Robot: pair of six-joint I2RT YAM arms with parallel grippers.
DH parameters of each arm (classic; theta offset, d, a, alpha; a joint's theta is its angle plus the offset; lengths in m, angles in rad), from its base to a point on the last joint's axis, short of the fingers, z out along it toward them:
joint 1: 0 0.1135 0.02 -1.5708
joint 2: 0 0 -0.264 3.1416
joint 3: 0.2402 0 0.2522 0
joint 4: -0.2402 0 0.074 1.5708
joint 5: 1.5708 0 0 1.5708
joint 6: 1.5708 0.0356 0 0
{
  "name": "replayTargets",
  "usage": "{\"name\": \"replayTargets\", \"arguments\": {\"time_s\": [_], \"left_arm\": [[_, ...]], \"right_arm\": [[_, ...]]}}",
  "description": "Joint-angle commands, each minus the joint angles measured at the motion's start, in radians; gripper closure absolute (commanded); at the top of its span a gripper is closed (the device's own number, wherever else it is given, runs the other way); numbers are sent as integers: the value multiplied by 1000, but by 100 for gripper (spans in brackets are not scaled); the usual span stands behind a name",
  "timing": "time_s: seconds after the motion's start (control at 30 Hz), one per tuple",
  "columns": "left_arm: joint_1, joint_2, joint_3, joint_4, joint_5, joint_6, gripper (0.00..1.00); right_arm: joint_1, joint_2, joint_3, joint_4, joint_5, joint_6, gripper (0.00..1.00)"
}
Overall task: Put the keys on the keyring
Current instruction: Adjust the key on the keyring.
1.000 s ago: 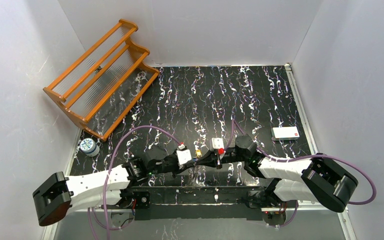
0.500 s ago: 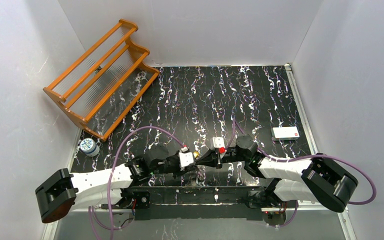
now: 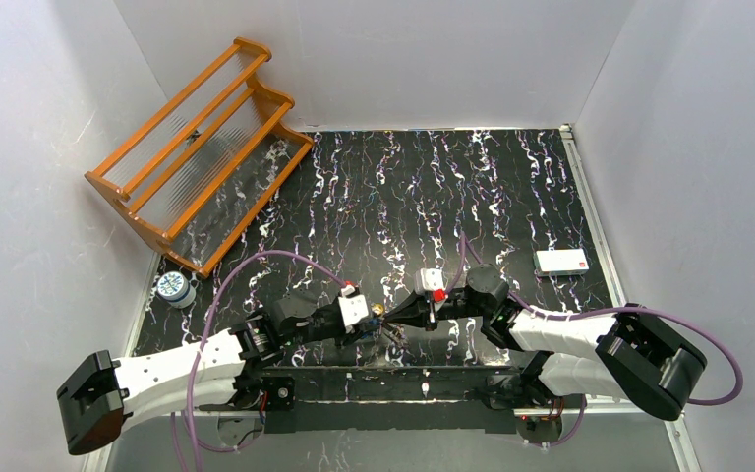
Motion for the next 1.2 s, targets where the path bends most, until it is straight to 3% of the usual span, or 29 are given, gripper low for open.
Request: {"name": "replayTargets", "arguments": {"time_s": [0.0,0.17,0.47,0.53,0.7,0.87,1.0,1.17], "left_arm": [[-3,-2,14,7,15,-14,77],[-3,-3,16,33,19,-21,80],[-3,-7,9,80,14,-45,76],[-3,0,9,84,16,-44,79],[-3,11,15,83,23,-43,99],[-3,11,43,7,5,-36,100],[-3,16,103,-129,-42,5,100],[-3,54,190,-277,-58,70,100]], "right_arm": [[4,-18,7,65,-2,-2,99],[4,-15,8,60,-2,-3,99],[4,-12,7,62,-2,-2,99],[4,-12,7,62,-2,-2,99],[4,-15,2,62,-2,0,99],[4,-25,1,52,19,-1,99],[4,-44,0,32,69,-2,72],[4,-53,9,3,116,19,60]]}}
